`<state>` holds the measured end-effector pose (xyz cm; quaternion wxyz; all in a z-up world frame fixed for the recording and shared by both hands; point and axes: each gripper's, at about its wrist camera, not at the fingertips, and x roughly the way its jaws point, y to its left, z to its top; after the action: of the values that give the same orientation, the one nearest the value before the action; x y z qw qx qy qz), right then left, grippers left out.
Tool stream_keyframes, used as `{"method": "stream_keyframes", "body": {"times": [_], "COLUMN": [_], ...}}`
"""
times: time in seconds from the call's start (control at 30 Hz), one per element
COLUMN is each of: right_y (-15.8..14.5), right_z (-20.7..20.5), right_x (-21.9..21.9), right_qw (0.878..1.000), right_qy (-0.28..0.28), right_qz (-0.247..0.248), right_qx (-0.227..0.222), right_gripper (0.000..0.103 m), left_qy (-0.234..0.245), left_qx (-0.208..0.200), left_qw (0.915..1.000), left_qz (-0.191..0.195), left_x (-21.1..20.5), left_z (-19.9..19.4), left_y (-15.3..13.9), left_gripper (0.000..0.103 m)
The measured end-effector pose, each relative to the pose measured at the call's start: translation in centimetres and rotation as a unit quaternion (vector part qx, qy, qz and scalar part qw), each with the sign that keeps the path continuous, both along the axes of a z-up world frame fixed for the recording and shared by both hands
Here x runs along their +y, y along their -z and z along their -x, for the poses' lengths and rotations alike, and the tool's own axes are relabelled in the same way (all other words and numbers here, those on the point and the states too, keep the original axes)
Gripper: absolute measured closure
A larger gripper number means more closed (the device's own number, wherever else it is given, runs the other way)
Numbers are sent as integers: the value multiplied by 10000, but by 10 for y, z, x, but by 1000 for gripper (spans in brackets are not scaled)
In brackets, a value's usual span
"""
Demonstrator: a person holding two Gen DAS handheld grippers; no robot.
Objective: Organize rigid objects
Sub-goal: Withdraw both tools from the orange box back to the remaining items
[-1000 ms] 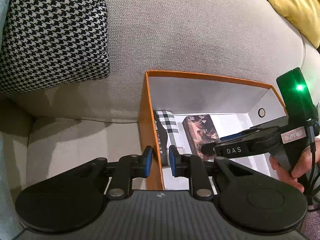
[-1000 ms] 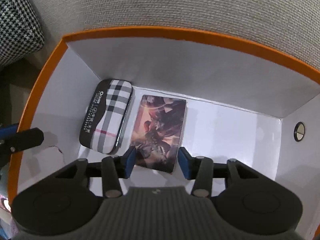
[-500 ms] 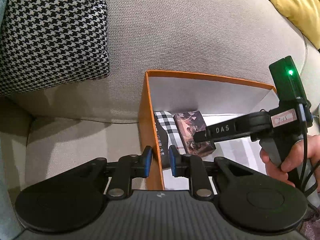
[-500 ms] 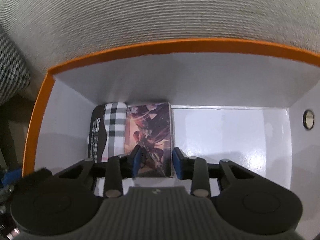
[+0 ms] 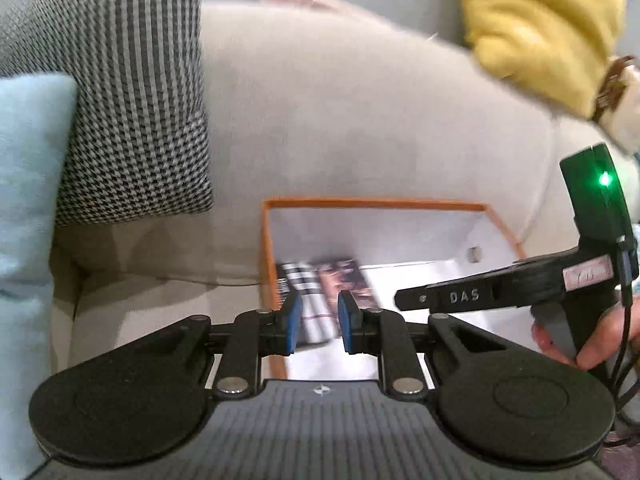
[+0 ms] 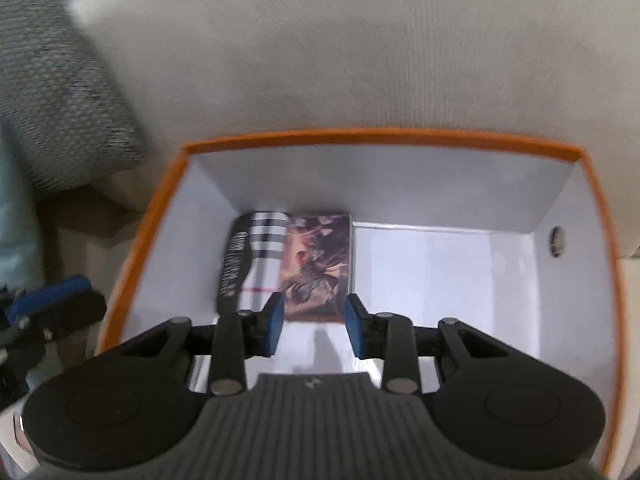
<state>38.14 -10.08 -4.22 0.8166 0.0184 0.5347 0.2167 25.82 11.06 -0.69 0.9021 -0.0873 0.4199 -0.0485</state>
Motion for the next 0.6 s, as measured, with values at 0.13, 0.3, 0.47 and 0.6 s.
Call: {"method": "stream_keyframes", "body": {"times": [0.13,0.3,0.47,0.6], "right_y": [-22,-39,-29,-7], "right_z": [49,118,188,233], "right_x": [-19,-49,-79,-94], "right_qw": [9985,9956,9943,9956], "right_qy": [-32,-69,122,283], "right_qz": [-324,-424,-436,-317], "right_qx": [-435,-833,-963,-833], "right_gripper": [67,66,66,66], "left_qy": [110,179,88,100], "left_qx": [-250,-303,-43,303], "left_qw": [9992,9976,9954,9933], "left_qz": [289,588,958,1108], "left_x": [-14,-34,-54,-65], "left_z": [44,100,148,174], "left_y": [-15,-10,18,42], "left_gripper": [76,72,72,72]}}
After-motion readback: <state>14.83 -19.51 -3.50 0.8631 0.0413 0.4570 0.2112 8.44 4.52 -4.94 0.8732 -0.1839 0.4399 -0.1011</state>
